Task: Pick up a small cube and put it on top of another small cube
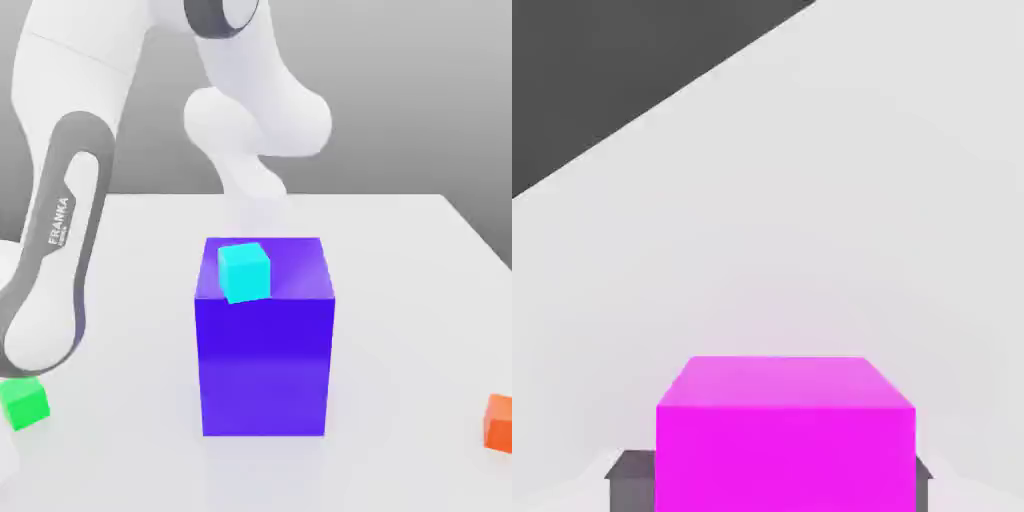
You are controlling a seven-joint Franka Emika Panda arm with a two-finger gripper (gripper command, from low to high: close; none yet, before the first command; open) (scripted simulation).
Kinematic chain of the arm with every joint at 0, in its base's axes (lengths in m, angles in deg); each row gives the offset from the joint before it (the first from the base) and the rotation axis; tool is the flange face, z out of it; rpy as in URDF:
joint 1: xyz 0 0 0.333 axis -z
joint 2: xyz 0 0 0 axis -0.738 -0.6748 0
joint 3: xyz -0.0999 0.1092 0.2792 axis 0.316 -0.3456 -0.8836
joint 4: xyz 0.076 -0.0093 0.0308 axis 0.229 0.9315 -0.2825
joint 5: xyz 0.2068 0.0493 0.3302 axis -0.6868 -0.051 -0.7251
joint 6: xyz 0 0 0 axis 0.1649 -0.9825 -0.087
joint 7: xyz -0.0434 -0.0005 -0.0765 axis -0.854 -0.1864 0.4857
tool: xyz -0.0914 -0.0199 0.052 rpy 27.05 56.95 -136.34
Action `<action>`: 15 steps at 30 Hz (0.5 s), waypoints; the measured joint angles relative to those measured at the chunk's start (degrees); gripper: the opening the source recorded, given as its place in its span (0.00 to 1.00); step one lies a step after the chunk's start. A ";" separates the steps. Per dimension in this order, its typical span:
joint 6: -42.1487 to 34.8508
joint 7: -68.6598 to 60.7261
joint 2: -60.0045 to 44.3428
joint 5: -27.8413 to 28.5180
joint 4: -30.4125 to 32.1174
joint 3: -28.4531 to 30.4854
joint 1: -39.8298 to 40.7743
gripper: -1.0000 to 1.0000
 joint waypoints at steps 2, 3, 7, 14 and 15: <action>-2.66 1.39 3.70 2.00 1.00 1.78 -1.33 0.00; -3.80 2.24 5.68 2.97 1.83 2.76 -1.99 0.00; -4.06 7.19 13.22 5.99 8.96 7.02 -3.80 0.00; -1.63 16.58 24.88 12.26 21.78 12.84 -5.68 0.00; -0.30 15.66 23.73 10.73 22.12 12.18 -5.19 0.00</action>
